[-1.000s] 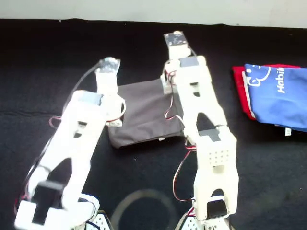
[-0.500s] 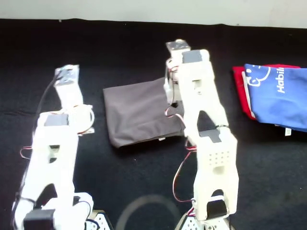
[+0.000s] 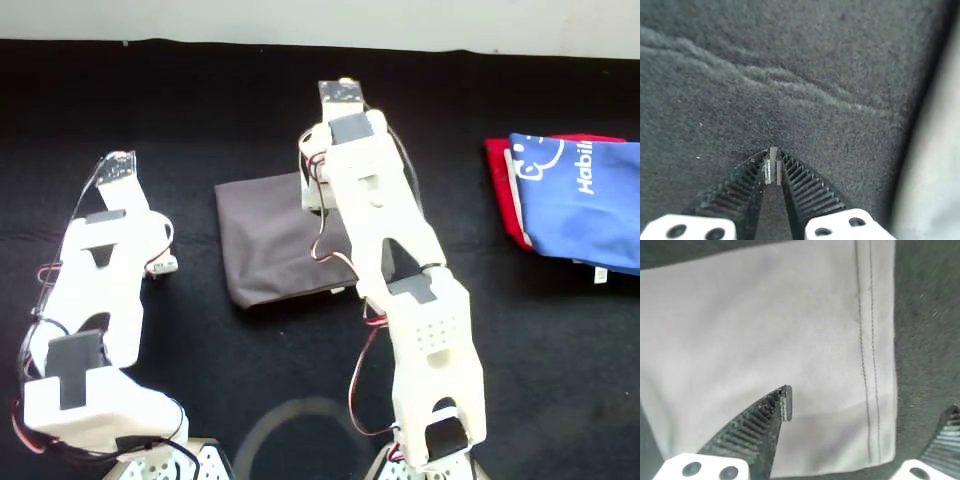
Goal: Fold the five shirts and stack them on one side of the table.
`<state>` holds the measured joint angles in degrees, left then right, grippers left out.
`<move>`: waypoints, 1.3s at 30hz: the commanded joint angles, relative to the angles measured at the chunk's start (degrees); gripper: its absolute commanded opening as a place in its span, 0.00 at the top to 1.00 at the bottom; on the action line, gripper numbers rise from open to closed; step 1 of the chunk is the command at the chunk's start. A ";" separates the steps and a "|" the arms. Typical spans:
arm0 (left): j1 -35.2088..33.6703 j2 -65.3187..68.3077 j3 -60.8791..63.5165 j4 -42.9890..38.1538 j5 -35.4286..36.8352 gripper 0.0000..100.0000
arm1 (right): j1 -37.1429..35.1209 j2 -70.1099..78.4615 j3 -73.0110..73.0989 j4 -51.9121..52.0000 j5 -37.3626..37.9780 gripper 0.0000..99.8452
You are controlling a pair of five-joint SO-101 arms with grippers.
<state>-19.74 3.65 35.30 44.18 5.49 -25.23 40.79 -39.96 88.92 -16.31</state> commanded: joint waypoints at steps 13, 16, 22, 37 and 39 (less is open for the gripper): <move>-0.84 0.92 -3.38 0.62 1.85 0.99 | 0.66 10.68 -2.42 -4.88 -1.93 0.58; -0.84 0.92 -3.38 0.53 1.85 0.99 | 0.66 12.00 -2.42 -4.88 -1.85 0.63; -0.84 0.92 -3.38 0.53 1.85 0.99 | 1.01 14.02 -2.42 -4.44 -1.14 0.99; -0.84 1.19 -3.38 0.35 1.85 0.99 | 20.00 13.67 -10.95 8.40 5.27 0.99; -0.84 1.27 -3.38 0.35 1.85 0.99 | 22.37 13.67 -18.42 11.65 10.11 0.99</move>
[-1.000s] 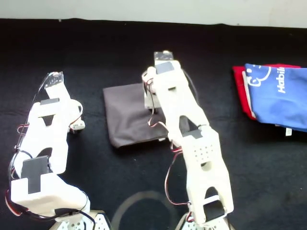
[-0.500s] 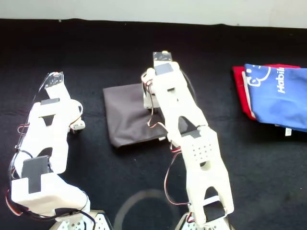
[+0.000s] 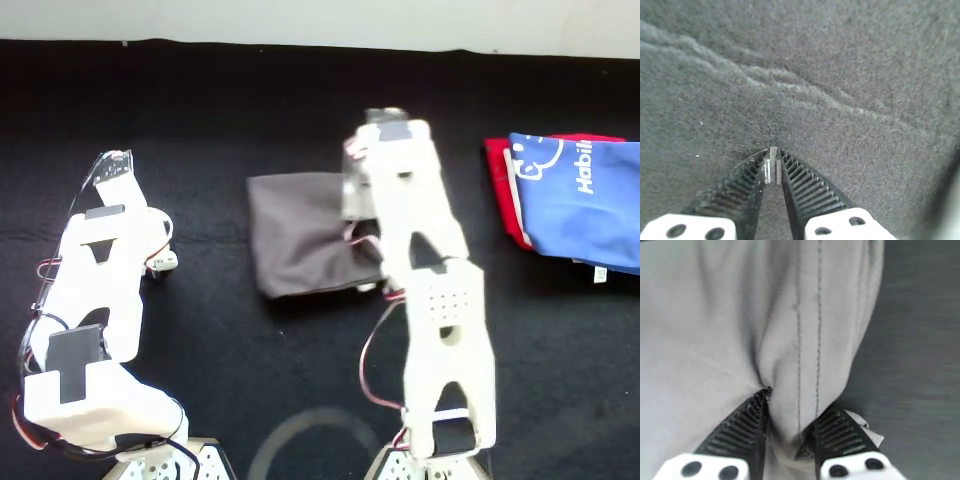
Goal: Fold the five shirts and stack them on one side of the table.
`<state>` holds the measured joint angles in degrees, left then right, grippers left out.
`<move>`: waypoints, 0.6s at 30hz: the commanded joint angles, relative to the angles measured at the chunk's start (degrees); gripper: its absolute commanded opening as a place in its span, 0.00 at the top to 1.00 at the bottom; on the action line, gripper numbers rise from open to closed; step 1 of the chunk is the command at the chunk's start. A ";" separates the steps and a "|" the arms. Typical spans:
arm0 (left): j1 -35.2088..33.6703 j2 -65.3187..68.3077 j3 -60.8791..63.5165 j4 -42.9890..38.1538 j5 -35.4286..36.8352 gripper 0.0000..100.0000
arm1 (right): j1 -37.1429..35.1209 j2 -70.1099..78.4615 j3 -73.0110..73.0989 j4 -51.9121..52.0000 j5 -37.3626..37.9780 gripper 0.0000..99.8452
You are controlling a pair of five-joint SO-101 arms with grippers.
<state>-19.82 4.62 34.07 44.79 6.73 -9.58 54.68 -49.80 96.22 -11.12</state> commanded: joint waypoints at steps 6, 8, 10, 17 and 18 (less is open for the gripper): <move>-0.66 0.31 -2.15 -0.26 0.62 0.99 | 13.41 -3.74 -21.58 4.88 16.53 0.99; -0.66 0.31 -2.15 -0.26 0.62 0.99 | 15.08 -7.69 -21.23 4.88 19.16 0.99; -0.66 0.31 -2.15 -0.26 0.62 0.99 | 16.48 -12.26 -19.12 4.88 21.36 0.99; -0.66 0.31 -2.15 -0.26 0.62 0.99 | 21.23 -28.62 -9.71 4.79 27.25 0.99; -0.66 0.31 -2.15 -0.26 0.62 0.99 | 22.02 -30.37 -9.01 4.79 27.78 0.99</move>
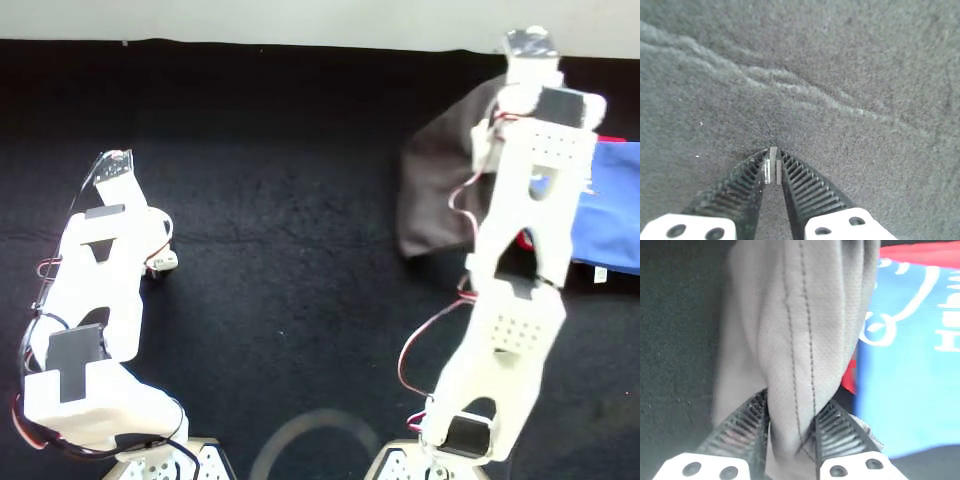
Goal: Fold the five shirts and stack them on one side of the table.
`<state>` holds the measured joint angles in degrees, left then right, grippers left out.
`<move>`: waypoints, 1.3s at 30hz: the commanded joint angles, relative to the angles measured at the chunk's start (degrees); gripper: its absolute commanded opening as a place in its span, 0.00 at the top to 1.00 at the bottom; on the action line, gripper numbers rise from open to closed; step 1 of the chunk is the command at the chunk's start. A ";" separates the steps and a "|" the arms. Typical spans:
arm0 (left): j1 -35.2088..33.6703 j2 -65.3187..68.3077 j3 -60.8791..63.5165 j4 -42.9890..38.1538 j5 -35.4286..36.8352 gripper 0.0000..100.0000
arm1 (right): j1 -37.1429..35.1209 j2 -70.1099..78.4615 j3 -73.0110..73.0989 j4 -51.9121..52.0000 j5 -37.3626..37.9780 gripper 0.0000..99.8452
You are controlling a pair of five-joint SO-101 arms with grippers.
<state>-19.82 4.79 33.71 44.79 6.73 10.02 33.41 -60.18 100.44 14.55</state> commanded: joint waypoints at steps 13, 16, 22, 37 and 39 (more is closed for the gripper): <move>-0.66 0.13 -1.80 -0.26 0.62 0.99 | 15.25 -12.70 2.15 -0.40 12.22 0.99; -0.66 0.13 -1.80 -0.26 0.62 0.99 | 18.51 -9.36 1.98 -3.65 15.47 0.99; -0.66 0.13 -1.80 -0.26 0.62 0.99 | 22.90 0.92 1.54 -12.88 18.55 0.99; -0.66 0.13 -1.80 -0.26 0.62 0.99 | 24.31 10.86 1.54 -32.48 18.55 0.99; -0.66 0.13 -1.80 -0.26 0.62 0.99 | 24.31 10.86 1.63 -31.78 18.55 0.99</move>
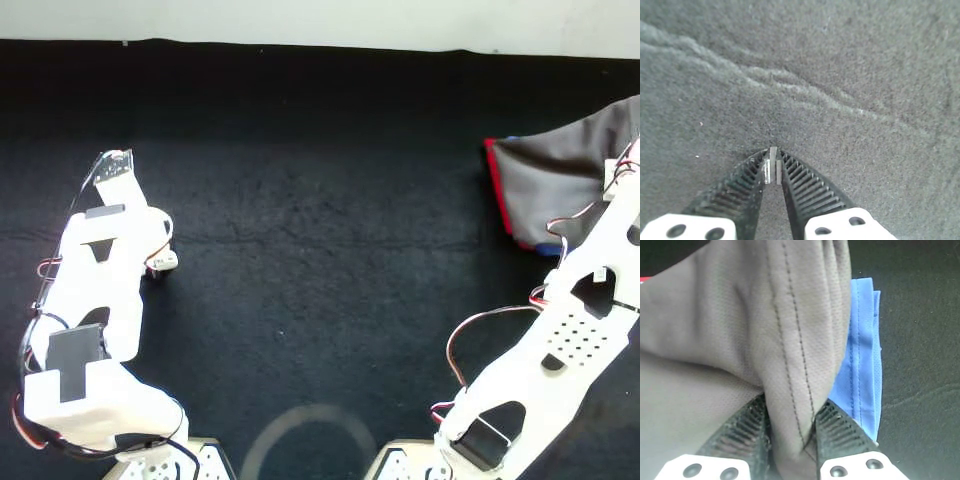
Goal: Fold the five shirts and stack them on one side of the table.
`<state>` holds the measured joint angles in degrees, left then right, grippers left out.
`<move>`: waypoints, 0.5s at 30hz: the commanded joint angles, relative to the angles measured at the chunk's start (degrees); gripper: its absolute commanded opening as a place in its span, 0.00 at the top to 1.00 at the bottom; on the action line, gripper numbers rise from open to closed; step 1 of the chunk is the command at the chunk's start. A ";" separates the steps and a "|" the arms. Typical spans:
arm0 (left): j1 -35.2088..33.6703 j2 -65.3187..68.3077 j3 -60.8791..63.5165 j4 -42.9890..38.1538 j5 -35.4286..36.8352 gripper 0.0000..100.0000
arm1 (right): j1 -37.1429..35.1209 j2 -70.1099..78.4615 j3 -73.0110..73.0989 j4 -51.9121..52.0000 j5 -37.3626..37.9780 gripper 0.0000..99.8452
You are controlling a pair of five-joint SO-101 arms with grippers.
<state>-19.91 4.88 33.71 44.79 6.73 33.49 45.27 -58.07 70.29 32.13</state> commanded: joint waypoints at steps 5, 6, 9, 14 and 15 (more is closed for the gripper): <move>-0.57 0.04 -1.80 -0.26 0.62 0.99 | 1.10 -0.92 -0.57 2.07 0.79 0.83; -0.57 0.04 -1.80 -0.26 0.62 0.99 | 1.19 -1.01 -0.57 2.68 0.79 0.79; -0.57 0.04 -1.80 -0.26 0.62 0.99 | 1.27 -1.45 -0.66 2.77 0.70 0.73; -0.57 0.04 -1.80 -0.26 0.62 0.99 | 0.84 -1.19 -6.37 2.59 -3.52 0.73; -0.57 0.04 -1.80 -0.26 0.62 0.99 | 0.75 -1.36 -8.22 2.59 -6.42 0.73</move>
<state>-19.91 4.88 33.71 44.79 6.73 34.11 45.27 -60.35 72.84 30.81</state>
